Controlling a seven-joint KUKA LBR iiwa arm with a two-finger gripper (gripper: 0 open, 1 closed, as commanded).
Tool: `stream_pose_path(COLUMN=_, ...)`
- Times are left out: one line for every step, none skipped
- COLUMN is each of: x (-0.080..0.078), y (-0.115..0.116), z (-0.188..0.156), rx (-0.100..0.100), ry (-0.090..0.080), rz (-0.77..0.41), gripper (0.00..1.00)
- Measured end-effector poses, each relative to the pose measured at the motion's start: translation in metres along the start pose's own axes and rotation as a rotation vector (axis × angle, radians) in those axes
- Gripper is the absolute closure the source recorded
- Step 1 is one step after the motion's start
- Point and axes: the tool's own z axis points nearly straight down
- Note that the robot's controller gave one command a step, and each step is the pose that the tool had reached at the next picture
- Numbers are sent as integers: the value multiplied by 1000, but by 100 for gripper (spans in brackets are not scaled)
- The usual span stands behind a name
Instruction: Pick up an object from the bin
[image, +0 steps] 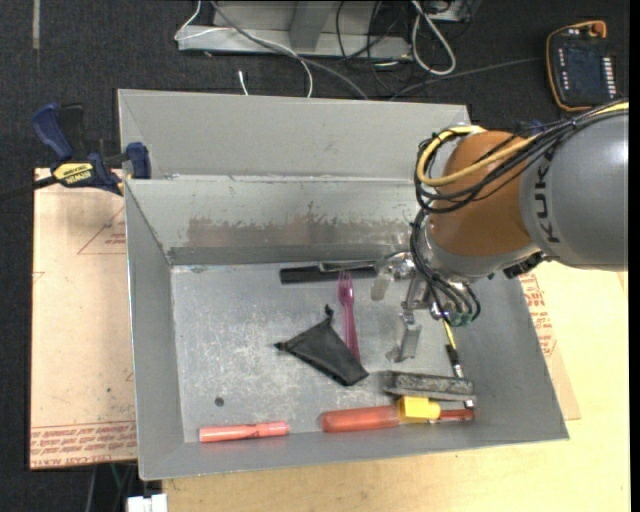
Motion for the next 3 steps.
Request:
stream_pose_path(x=-2, y=0, z=-4, rx=0, ry=-7, rz=-2, gripper=0)
stream_pose_path(x=62, y=-41, z=58, rx=1, ry=-38, rz=-149, gripper=0)
stream_pose_path(x=-76, y=1, z=6, rx=0, ry=-27, rz=-160, gripper=0)
